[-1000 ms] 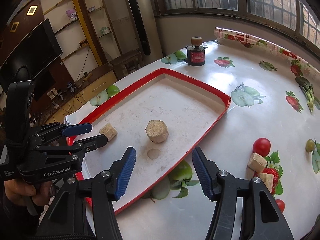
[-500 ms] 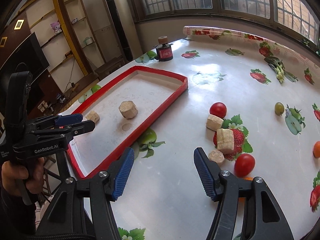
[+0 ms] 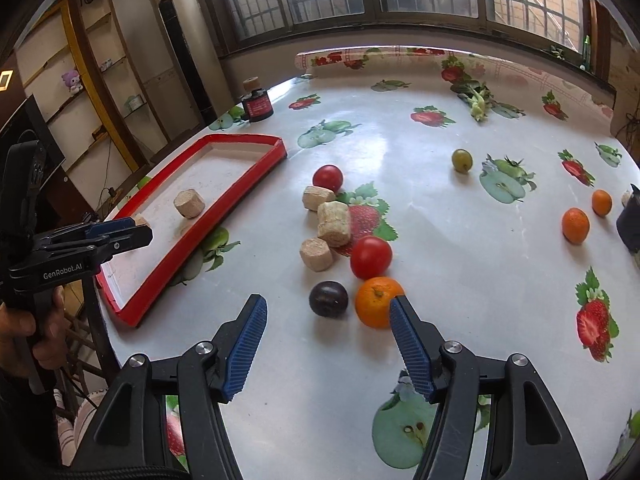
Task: Organize fruits
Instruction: 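Move both grippers back toward the fruit pile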
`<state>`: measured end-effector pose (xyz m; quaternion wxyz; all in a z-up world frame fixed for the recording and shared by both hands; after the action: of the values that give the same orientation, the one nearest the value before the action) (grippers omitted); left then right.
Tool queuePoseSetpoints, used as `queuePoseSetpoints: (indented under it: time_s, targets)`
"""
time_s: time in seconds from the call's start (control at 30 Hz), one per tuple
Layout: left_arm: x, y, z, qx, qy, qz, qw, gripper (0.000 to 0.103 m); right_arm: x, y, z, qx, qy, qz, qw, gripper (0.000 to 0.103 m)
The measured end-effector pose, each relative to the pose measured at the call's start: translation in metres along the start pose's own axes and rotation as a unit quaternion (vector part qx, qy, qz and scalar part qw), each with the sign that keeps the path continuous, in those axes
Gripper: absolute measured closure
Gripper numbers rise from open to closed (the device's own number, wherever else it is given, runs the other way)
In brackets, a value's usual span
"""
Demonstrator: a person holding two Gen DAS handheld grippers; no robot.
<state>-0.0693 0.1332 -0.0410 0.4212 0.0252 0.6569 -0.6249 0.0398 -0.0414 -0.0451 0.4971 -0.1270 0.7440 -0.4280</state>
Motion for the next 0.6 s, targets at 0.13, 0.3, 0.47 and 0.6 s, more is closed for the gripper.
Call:
queuePoseSetpoints:
  time_s: [0.13,0.3,0.47,0.6]
  targets:
    - [0.002,0.004,0.023,0.014,0.019,-0.007,0.9997,0.053,0.010,-0.006,0.021,0.011,0.021,0.000,1.000,0.037]
    - [0.008,0.011,0.052,0.033,0.043,-0.019,0.9984,0.053,0.023,-0.008,0.038,0.021,0.038,-0.006,0.999,0.037]
    - [0.016,0.023,0.083,0.060,0.064,-0.039,0.9954,0.053,0.028,-0.007,0.043,0.020,0.042,-0.008,0.999,0.038]
    - [0.019,0.032,0.109,0.077,0.087,-0.049,0.9920,0.053,0.027,-0.010,0.045,0.023,0.040,-0.002,0.999,0.038]
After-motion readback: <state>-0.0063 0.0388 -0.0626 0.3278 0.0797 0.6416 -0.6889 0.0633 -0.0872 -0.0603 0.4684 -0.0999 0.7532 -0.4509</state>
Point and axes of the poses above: each gripper's, at about its wrist camera, not at the fingertips, and y roughly the way its jaws point, z to its right, x to its underside, the point moved 7 cm from there along y, roughly the way its jaws point, and after that the axes turned 4 degrees about -y, right-handed, at the moved point
